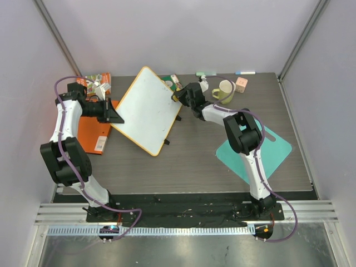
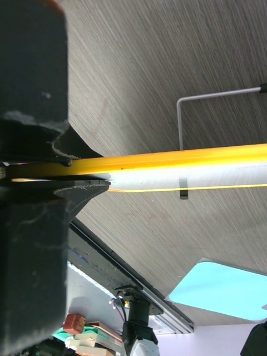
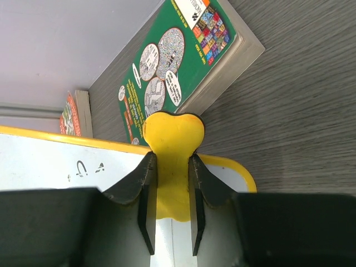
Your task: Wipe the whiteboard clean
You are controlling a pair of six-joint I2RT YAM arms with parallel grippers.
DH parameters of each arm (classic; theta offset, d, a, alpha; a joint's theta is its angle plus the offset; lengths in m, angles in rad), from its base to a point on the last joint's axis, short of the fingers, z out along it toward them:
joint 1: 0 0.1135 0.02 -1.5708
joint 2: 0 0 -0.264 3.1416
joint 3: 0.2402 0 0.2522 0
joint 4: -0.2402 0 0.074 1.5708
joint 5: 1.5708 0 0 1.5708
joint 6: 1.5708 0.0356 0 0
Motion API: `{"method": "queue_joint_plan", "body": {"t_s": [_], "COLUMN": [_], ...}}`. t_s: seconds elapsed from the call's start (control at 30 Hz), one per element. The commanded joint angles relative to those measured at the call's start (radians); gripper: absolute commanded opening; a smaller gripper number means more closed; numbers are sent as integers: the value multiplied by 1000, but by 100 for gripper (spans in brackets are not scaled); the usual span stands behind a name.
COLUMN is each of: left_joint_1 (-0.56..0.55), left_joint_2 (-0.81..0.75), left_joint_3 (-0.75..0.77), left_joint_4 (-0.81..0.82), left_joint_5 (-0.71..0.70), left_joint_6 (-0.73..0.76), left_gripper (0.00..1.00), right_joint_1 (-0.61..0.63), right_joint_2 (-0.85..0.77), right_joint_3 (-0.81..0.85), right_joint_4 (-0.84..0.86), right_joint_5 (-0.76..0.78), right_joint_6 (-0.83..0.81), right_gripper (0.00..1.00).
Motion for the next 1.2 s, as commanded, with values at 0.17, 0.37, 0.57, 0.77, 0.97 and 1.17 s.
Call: {"method": "queue_joint_plan", "body": {"t_s": [0.17,0.37,0.57,0.77,0.97,1.17], "left_joint_1": [-48,-48,-50,-50,-48,-50], "left_joint_2": [-33,-35,-36,-38,-38,-38], "left_joint_3": [-26,-28,-41,-34,-32,-41], "left_joint_4": [47,34,34,28,34,46], "left_joint_5": [-153,-153,-149,-156,-155,-146], "left_joint_6": [246,266,276,282,276,266], "left_gripper": [0,0,0,0,0,0], "right_joint_1": [71,74,76,83,83,85], "right_joint_2": [-14,30,104,156,70,-68], "right_joint_3": [51,149,318,418,237,-82], "right_joint_4": [72,112,57,15,24,87], "right_joint_5": [-83,-58,-61,-47,-34,-15], "right_joint_6": [13,18,15,9,-31,-70], "right_gripper": [1,1,1,1,1,1]}}
